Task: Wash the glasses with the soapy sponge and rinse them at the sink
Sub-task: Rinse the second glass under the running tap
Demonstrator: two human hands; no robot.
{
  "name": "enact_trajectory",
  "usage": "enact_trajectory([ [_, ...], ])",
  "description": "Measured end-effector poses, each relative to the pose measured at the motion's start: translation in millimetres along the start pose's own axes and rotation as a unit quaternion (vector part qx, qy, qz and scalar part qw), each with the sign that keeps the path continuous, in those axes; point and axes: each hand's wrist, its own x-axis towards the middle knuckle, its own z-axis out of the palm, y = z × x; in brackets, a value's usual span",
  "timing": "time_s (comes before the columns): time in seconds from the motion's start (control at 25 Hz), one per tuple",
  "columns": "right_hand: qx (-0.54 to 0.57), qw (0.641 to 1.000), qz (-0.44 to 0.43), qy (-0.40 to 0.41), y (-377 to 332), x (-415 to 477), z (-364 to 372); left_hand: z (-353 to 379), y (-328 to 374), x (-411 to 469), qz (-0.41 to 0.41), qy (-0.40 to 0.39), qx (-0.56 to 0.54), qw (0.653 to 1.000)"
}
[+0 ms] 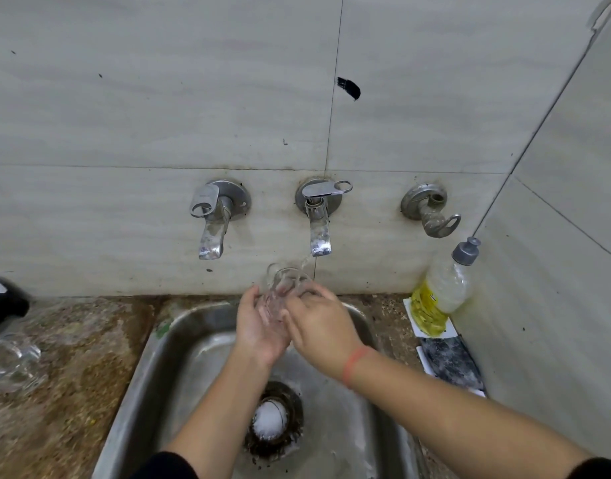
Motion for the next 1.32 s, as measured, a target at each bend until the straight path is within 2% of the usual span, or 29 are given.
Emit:
enact_trajectory([
  [0.04, 0.050, 0.997, 0.060, -0.028, -9, 3, 0, 2, -7, 0, 0.034, 0.008, -0.005, 0.999],
  [0.08, 0.068, 0.995, 0.040, -0.064, -9, 2, 0, 1, -8, 1, 0.048, 0.014, 0.009, 0.999],
  [0.12, 0.040, 0.995, -0.043, -0.081, -2, -2, -1, 0, -5, 0, 0.042, 0.008, 0.038, 0.998],
  [0.2, -0.036, 0.965, -0.248, -0.076, 25, -8, -3, -7, 11, -1, -0.028, -0.008, 0.109, 0.994],
  [0.24, -0.057, 0.952, -0.293, -0.075, 38, -5, -5, -10, 18, -2, -0.061, -0.012, 0.146, 0.987],
  [0.28, -0.068, 0.951, -0.295, -0.068, 43, -2, -4, -11, 21, -2, -0.074, -0.012, 0.159, 0.984],
  [0.32, -0.066, 0.963, -0.255, -0.059, 38, -1, 1, -12, 20, -1, -0.056, -0.004, 0.144, 0.988],
  [0.4, -0.028, 0.993, -0.098, -0.066, 4, 0, 9, -11, 10, 6, 0.011, 0.006, 0.080, 0.997],
  [0.44, -0.008, 0.997, -0.057, -0.055, -7, 1, 12, -9, 5, 8, 0.033, 0.016, 0.065, 0.997],
  [0.48, 0.000, 0.996, -0.063, -0.057, -8, -1, 12, -9, 2, 8, 0.041, 0.023, 0.067, 0.997],
  [0.6, -0.062, 0.964, -0.251, -0.067, 29, -3, -4, -8, 13, -3, -0.011, -0.001, 0.158, 0.987],
  [0.64, -0.081, 0.954, -0.283, -0.063, 39, -1, -8, -8, 15, -5, -0.028, 0.002, 0.179, 0.983],
  [0.68, -0.096, 0.956, -0.270, -0.057, 38, 2, -8, -6, 15, -5, -0.033, 0.003, 0.167, 0.985],
  [0.72, -0.106, 0.972, -0.203, -0.050, 25, 2, -7, -2, 12, -4, -0.022, 0.011, 0.138, 0.990],
  [0.76, -0.093, 0.989, -0.096, -0.059, 4, 2, -6, 1, 6, -1, 0.001, 0.021, 0.116, 0.993],
  [0.8, -0.051, 0.995, 0.011, -0.080, -14, 4, -7, 0, -1, 3, 0.026, 0.041, 0.111, 0.993],
  [0.84, -0.011, 0.991, 0.066, -0.115, -19, 2, -8, -3, -6, 6, 0.038, 0.059, 0.114, 0.991],
  [0.88, 0.005, 0.987, 0.035, -0.158, -15, -3, -9, -5, -6, 5, 0.035, 0.066, 0.115, 0.991],
  [0.96, -0.016, 0.973, -0.162, -0.162, 9, -11, -13, -11, 3, 4, 0.000, 0.083, 0.111, 0.990],
  [1.0, -0.029, 0.964, -0.221, -0.148, 19, -13, -13, -12, 7, 3, -0.032, 0.081, 0.115, 0.990],
  [1.04, -0.021, 0.966, -0.217, -0.138, 25, -11, -11, -10, 10, 1, -0.066, 0.081, 0.121, 0.987],
  [1.08, 0.012, 0.977, -0.159, -0.139, 23, -6, -9, -5, 10, -2, -0.080, 0.087, 0.131, 0.984],
  [1.12, 0.071, 0.986, -0.058, -0.137, 15, -2, -10, 1, 9, -5, -0.074, 0.089, 0.132, 0.984],
  [1.16, 0.163, 0.975, 0.069, -0.136, 6, 4, -11, 5, 7, -6, -0.058, 0.087, 0.126, 0.987],
  [1.2, 0.281, 0.931, 0.201, -0.120, 2, 11, -13, 10, 5, -7, -0.035, 0.073, 0.132, 0.988],
  [1.24, 0.404, 0.849, 0.326, -0.094, 3, 14, -16, 12, 4, -7, -0.011, 0.062, 0.168, 0.984],
  [1.32, 0.580, 0.634, 0.510, -0.050, 16, 13, -18, 20, 3, -7, 0.046, 0.048, 0.290, 0.955],
])
